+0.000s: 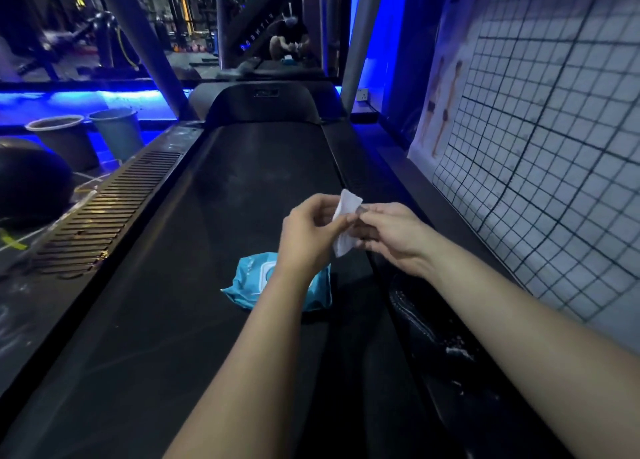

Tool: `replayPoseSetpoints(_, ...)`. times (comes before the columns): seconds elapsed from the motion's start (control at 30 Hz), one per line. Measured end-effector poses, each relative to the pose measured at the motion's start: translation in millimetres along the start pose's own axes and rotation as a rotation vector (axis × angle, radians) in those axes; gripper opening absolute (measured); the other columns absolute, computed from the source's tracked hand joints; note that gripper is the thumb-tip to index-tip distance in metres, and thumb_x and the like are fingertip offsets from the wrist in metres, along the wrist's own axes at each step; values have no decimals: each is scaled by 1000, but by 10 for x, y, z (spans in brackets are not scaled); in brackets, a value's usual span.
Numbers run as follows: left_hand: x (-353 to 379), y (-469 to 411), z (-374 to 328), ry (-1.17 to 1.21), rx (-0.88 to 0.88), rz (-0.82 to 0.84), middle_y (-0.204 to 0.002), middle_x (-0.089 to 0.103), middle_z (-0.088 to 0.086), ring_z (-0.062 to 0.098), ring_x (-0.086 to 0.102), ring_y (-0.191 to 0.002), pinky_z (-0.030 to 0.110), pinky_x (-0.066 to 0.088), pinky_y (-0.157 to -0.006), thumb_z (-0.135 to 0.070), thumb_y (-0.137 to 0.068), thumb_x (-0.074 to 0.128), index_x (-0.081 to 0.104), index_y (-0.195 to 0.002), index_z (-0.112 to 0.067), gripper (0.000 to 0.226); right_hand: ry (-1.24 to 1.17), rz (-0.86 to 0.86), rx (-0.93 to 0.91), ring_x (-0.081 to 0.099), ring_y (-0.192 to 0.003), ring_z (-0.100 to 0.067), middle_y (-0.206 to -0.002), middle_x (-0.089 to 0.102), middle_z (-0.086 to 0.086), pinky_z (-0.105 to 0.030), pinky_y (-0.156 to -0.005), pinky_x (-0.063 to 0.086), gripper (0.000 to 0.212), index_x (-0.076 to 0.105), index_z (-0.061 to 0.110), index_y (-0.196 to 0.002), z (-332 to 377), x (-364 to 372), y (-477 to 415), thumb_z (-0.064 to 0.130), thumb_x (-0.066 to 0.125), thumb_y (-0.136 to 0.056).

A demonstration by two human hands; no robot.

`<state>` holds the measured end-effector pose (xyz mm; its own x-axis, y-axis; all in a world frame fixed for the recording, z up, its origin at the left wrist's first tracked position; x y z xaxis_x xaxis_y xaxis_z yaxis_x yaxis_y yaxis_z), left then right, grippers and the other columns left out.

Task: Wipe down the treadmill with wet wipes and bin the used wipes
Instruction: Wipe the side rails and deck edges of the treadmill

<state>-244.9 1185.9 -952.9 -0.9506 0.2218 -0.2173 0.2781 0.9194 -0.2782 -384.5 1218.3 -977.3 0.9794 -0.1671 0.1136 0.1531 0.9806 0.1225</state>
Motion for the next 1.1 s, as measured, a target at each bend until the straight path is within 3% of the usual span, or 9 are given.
replayPoseSetpoints(0.1,-12,34,154,151,-102,-34,-86,81,7,19,75,-80,44,62,-78,-16,-93,81,80,-93,-13,4,28,-16,-57,63,-73,-15,-87,70,-13,-24,-65,54,19,66,2,-103,4,-85,-19,15,52,-105)
replayPoseSetpoints(0.27,-46,111,202,416,-209,-92,-92,79,18,33,76,-84,45,65,-77,-11,-93,80,74,-93,-3,10,61,-61,-156,61,-71,-19,-81,69,-13,-30,-65,52,16,65,1,-101,120,-61,-23,13,55,-103)
replayPoseSetpoints(0.43,-66,93,199,479,-278,-56,-74,70,9,25,70,-62,36,57,-50,-19,-93,80,58,-81,-10,27,-7,134,-58,60,-71,-13,-88,66,-11,-28,-65,51,31,64,-2,-121,106,200,82,18,66,-97)
replayPoseSetpoints(0.53,-59,87,220,465,-302,-28,-79,70,10,24,71,-69,37,54,-60,-22,-87,87,51,-80,-14,38,103,68,-76,60,-71,-11,-88,70,-7,-25,-65,52,27,69,1,-114,104,69,86,11,74,-90)
replayPoseSetpoints(0.6,-80,85,227,449,-299,-37,-85,63,14,27,65,-77,44,50,-71,-27,-79,94,53,-86,-14,43,147,6,-81,61,-70,-12,-83,71,-4,-25,-64,52,21,73,3,-103,89,-34,82,15,78,-87)
replayPoseSetpoints(0.7,-135,84,214,385,-301,-53,-88,57,8,25,55,-81,44,47,-76,-41,-64,99,55,-87,-15,56,166,-32,-100,63,-76,-14,-84,70,-1,-28,-66,54,10,74,14,-89,90,-79,94,22,80,-86)
replayPoseSetpoints(0.87,-133,86,148,397,-356,55,-91,76,9,23,73,-83,38,60,-77,-33,-91,83,72,-107,-6,33,160,154,-114,68,-84,-18,-94,73,-7,-34,-77,58,18,70,10,-98,151,183,178,21,78,-87)
replayPoseSetpoints(1.0,-232,52,154,387,-348,54,-89,79,12,21,74,-75,32,59,-65,-14,-103,66,77,-104,-4,15,238,-91,-172,73,-92,-22,-97,77,-8,-37,-82,60,21,75,8,-94,215,-7,96,22,84,-82)
replayPoseSetpoints(1.1,-259,53,137,350,-314,21,-93,80,17,24,74,-79,37,60,-73,-12,-96,76,80,-103,-5,11,309,-99,-186,72,-93,-15,-95,77,-2,-33,-79,60,24,78,16,-93,236,-2,86,34,84,-80)
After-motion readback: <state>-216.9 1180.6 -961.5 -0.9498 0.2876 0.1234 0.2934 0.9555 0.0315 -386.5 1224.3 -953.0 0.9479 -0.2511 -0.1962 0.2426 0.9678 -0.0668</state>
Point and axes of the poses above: each hand's wrist, its own y-axis away from the middle knuckle, its own x-axis out of the palm, z = x × y, the point moved 10 cm from there along -y, towards the middle knuckle
